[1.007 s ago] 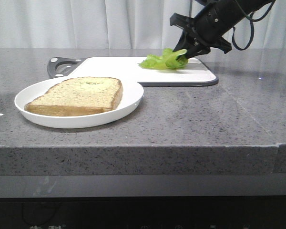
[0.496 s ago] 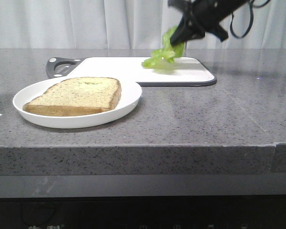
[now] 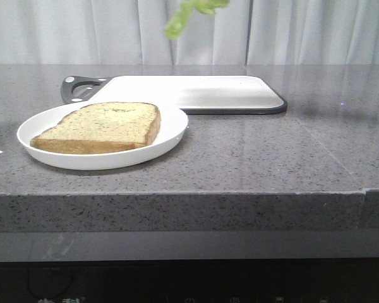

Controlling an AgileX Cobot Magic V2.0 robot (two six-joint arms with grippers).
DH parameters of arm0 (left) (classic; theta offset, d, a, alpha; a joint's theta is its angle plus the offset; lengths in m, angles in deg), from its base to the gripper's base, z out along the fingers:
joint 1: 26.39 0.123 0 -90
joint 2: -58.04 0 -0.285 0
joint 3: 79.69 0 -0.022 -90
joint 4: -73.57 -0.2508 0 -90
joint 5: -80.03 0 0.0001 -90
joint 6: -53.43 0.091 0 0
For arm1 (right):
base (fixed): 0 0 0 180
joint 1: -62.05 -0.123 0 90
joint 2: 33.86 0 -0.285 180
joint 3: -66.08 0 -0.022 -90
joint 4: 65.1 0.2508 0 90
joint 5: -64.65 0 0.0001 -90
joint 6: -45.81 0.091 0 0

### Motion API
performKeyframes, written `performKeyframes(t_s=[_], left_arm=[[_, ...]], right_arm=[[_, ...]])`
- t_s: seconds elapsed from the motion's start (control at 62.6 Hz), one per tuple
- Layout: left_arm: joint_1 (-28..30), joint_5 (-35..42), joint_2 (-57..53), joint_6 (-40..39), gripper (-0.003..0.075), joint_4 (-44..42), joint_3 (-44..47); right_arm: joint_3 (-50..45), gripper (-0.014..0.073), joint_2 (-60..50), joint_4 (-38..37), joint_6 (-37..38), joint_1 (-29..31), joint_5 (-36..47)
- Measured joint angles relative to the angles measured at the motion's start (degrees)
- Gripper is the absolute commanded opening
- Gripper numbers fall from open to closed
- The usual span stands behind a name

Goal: Left arm grabs bread, right arm adds lettuce
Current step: 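Carry the lettuce with the right gripper onto the bread on the plate, then open the right gripper to release the lettuce and withdraw it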

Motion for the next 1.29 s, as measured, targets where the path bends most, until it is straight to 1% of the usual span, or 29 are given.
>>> performKeyframes(t_s=[0.176, 0.288, 0.384, 0.575, 0.799, 0.895, 0.959, 1.039, 1.199, 1.247, 1.295], left_arm=[[0.00, 0.93, 0.00, 0.00, -0.0020, -0.11, 0.00], [0.00, 1.04, 0.00, 0.00, -0.0020, -0.11, 0.00], [0.00, 1.17, 0.00, 0.00, -0.0020, -0.11, 0.00], [0.00, 1.36, 0.00, 0.00, -0.0020, -0.23, 0.00], [0.00, 1.41, 0.00, 0.00, -0.0020, -0.33, 0.00], [0.00, 1.41, 0.00, 0.00, -0.0020, -0.36, 0.00], [0.00, 1.41, 0.00, 0.00, -0.0020, -0.36, 0.00], [0.00, 1.41, 0.00, 0.00, -0.0020, -0.45, 0.00], [0.00, 1.41, 0.00, 0.00, -0.0020, -0.45, 0.00], [0.00, 1.41, 0.00, 0.00, -0.0020, -0.45, 0.00], [0.00, 1.41, 0.00, 0.00, -0.0020, -0.45, 0.00]], right_arm=[[-9.76, -0.0117, -3.94, 11.75, -9.90, -4.58, 0.61], [-13.20, -0.0117, -3.70, 17.12, -14.57, -8.01, 1.80], [-14.44, -0.0117, -2.32, 20.23, -16.71, -10.71, 2.47], [-14.71, -0.0117, 2.71, 23.98, -18.79, -14.96, 2.92], [-14.84, -0.0117, 6.29, 24.21, -18.90, -15.37, 3.54], [-14.84, -0.0110, 6.29, 22.51, -18.90, -15.37, 4.17], [-14.84, -0.0069, 6.29, 20.53, -18.90, -15.37, 4.98], [-14.84, 0.0017, 6.29, 18.47, -18.68, -15.37, 5.89], [-14.84, 0.0290, 6.29, 15.32, -17.63, -15.37, 6.93], [-14.84, 0.0339, 6.29, 14.75, -17.31, -15.37, 7.02], [-14.84, 0.0370, 6.29, 14.18, -17.19, -15.37, 7.02]])
